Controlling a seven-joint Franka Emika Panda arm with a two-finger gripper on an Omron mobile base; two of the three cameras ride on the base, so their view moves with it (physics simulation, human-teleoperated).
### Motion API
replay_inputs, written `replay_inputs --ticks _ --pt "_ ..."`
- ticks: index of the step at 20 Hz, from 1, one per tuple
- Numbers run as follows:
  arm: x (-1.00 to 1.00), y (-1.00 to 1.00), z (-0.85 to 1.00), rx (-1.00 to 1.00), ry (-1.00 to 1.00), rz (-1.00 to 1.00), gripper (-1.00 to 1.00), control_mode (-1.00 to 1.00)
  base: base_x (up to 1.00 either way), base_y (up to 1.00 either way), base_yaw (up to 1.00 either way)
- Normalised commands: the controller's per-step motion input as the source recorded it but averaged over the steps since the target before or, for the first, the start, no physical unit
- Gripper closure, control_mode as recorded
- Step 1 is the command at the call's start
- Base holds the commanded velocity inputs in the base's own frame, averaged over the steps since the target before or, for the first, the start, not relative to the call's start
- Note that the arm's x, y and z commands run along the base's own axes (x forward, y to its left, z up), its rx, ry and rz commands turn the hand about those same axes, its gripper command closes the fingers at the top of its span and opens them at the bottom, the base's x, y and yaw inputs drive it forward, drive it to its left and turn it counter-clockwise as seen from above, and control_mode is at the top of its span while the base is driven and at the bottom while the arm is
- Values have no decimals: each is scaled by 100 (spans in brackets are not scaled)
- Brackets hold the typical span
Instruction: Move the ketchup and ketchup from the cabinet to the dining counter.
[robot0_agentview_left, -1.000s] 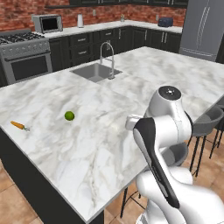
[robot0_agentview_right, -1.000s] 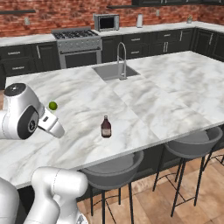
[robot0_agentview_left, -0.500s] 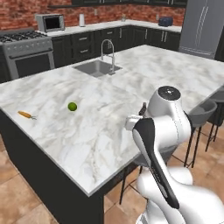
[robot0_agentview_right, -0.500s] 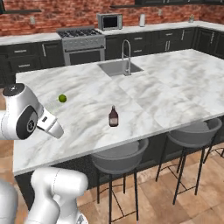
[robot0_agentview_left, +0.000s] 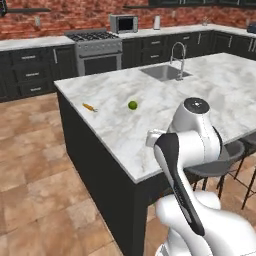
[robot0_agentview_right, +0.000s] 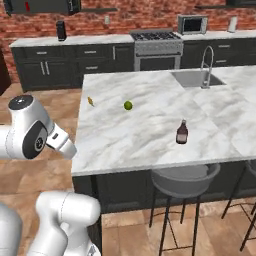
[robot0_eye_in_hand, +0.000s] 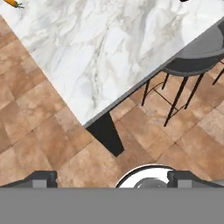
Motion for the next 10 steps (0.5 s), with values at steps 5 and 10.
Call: replay_inputs --ticks 5,10 --pt "0 0 0 0 0 0 -100 100 -21 39 82" --pt "0 0 0 0 0 0 -100 100 14 69 30"
